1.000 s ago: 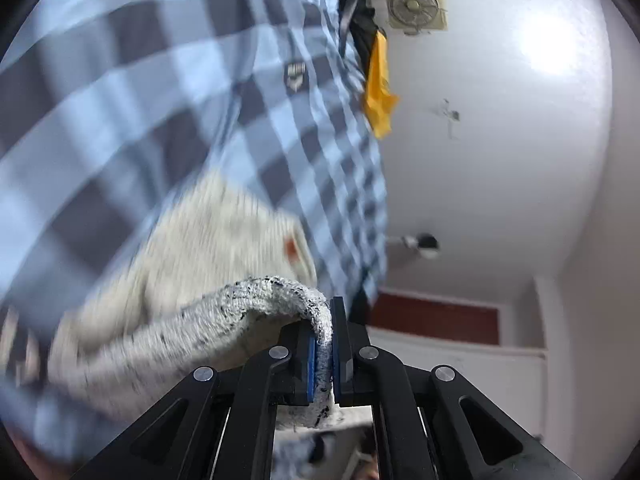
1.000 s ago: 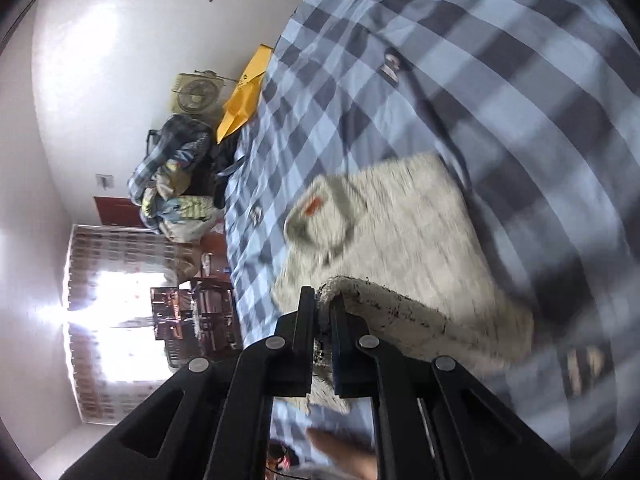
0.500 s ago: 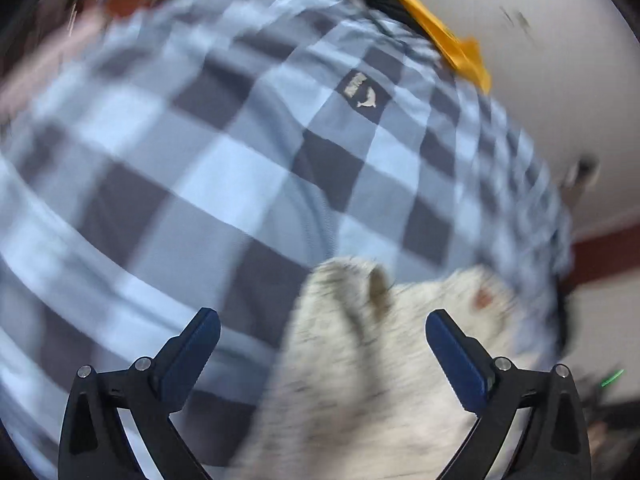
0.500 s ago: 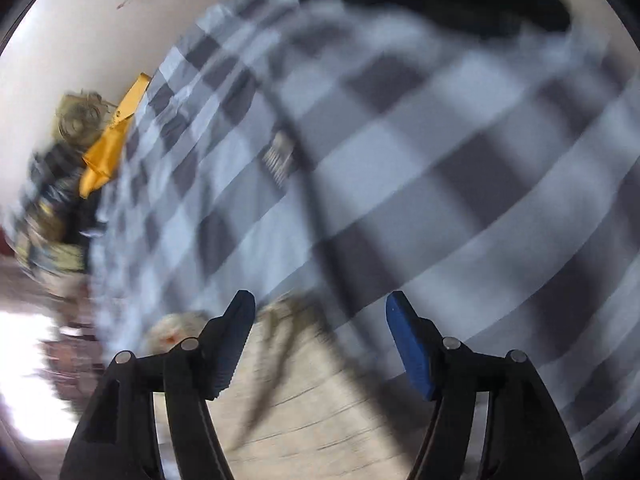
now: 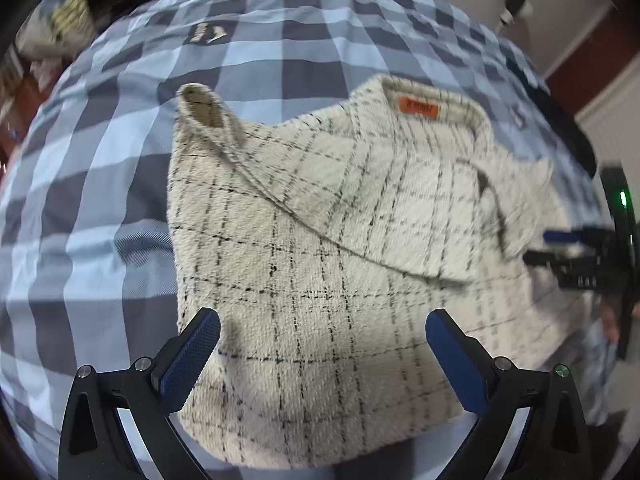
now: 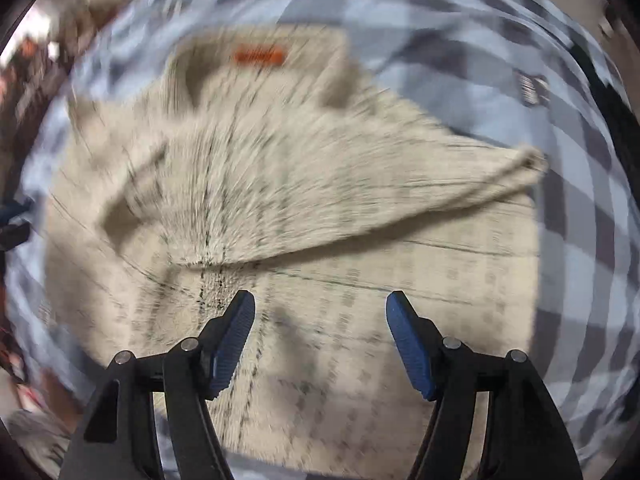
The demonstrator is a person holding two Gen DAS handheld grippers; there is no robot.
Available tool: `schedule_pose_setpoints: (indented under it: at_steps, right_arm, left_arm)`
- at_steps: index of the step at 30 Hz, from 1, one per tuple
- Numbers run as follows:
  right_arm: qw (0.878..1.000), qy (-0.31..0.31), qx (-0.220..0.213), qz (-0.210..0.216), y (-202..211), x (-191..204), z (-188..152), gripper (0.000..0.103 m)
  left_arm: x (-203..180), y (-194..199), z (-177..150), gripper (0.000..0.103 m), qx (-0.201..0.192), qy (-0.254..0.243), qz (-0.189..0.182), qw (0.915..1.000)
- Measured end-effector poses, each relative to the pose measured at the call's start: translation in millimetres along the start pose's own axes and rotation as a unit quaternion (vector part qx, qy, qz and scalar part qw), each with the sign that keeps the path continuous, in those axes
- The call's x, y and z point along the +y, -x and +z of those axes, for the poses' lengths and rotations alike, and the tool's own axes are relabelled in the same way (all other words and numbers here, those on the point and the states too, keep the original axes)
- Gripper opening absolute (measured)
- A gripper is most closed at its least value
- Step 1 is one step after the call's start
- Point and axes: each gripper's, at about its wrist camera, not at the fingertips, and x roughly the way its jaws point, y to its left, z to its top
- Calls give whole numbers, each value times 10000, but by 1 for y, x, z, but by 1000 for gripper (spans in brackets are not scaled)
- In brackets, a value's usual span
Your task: Fold small clothes
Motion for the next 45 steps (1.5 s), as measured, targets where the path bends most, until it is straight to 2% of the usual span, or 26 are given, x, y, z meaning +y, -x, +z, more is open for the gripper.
schedule_pose_setpoints:
  at_steps: [4,7,10,13,15,17,19,22,23,25,26,28,31,33,35,36,38,40,42,45]
  right_arm:
    - [9999,-100,-97,17,-7,1,19,65]
    - [9961,-710,-375,379,3,-22,46,65]
    - [9832,-1468,-773,759,13,-57,71,65]
    - [9658,-2242,-1043,781,14,-99,82,65]
    - [9544,-2640,-1164,762,20,-108,75,65]
    - [9470,-2788,-1306,914,35,-110,63,65]
    - [9508,-2628,-1338,946,43,-109,52,65]
    - [9548,-2566,-1124,997,70,-101,4,65]
    - [9533,-2629,-1039,1062,71,-97,8,65]
    - [9415,-2882,-883,1504,90,-85,-17,65]
    - [9268,-3087,-916,1933,102,-81,-33,65]
    - [9115,-3229,-1087,2303,111,-66,-47,65]
    - [8973,-3500,-1416,2288,120,-51,-102,85]
    - [8983,-3522,-1509,2150,108,-52,-103,85]
    - [9027,-3567,-1431,1935,95,-59,-97,85]
    - [9004,-3649,-1406,1908,88,-63,-95,85]
    - [8999,-3648,-1353,1969,77,-67,-91,85]
    - [9085,-3515,-1255,1879,74,-66,-90,85]
    - [9220,-3266,-1223,1684,70,-67,-80,85]
    - [9316,-3129,-1183,1424,70,-74,-71,85]
  left_arm:
    - [-11,-11,4,103,-46,-208,88,9997]
    - [-17,-13,10,103,-309,-197,250,9990]
    - [-23,-13,16,103,-577,-253,282,9976]
    - [-28,-26,22,103,-313,-309,89,9990]
    - [-31,-36,22,103,-116,-473,98,9988]
    - [-32,-42,18,103,-13,-630,272,9976]
    - [-31,-49,16,103,27,-716,406,9966]
    - [-34,-62,22,103,61,-857,751,9935]
    - [-36,-66,27,103,49,-886,791,9929]
    - [-37,-70,42,103,-9,-806,797,9936]
    - [-38,-70,51,103,-94,-726,797,9941]
    - [-38,-71,74,103,-249,-528,819,9949]
    - [-33,-72,115,103,-400,-11,770,9962]
    - [-24,-65,139,103,-709,462,666,9942]
    - [-8,-53,163,103,-1185,1009,739,9851]
    - [0,-50,170,103,-1302,1211,829,9806]
    - [20,-40,184,103,-1409,1710,1020,9698]
    - [35,-29,188,103,-1395,1940,959,9663]
    - [36,-22,184,103,-1368,1688,813,9727]
    - [15,-15,153,103,-1120,675,984,9865]
